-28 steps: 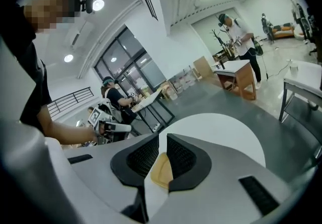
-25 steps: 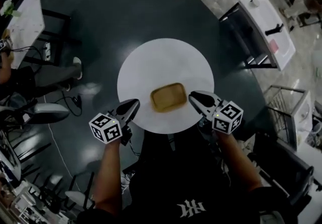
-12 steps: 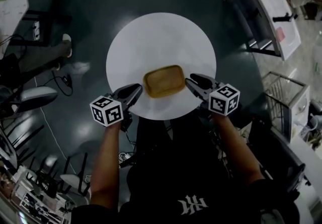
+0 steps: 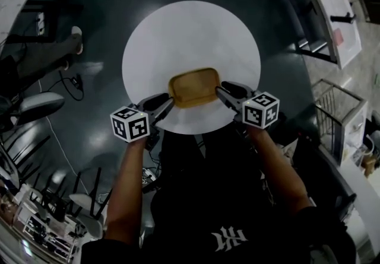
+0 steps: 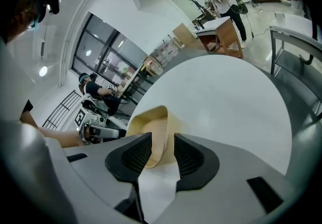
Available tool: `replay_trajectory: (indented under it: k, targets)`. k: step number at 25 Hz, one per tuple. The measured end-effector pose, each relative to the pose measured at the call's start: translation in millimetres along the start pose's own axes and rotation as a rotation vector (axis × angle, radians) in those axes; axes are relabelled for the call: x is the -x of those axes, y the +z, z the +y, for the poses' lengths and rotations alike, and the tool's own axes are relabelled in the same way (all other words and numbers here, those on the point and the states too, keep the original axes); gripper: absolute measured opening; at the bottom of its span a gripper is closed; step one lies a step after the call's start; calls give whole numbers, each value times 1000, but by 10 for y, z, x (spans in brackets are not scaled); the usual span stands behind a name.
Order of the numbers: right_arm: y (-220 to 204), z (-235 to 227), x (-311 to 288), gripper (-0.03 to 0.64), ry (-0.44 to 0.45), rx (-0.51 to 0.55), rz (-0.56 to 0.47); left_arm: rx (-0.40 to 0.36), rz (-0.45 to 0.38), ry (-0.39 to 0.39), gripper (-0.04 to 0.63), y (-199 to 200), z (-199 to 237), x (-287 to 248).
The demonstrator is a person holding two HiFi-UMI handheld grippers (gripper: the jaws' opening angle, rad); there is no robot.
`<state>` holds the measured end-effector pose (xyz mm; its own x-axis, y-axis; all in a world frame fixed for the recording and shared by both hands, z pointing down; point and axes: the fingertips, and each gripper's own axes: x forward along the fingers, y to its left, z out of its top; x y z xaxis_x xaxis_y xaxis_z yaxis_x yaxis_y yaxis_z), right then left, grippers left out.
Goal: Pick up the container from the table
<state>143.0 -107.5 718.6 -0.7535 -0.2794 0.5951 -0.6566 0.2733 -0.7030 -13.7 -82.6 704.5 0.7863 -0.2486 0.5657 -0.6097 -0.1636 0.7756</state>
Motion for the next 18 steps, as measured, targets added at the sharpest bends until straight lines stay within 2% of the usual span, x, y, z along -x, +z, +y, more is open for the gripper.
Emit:
replay_trajectory:
  k: [5, 18]
  targets:
    - [7, -37, -65, 141, -7, -2, 17, 11, 1, 49, 113, -51, 92, -32]
    - [-62, -71, -114, 132, -19, 0, 57, 32, 0, 74, 103, -120, 130, -105]
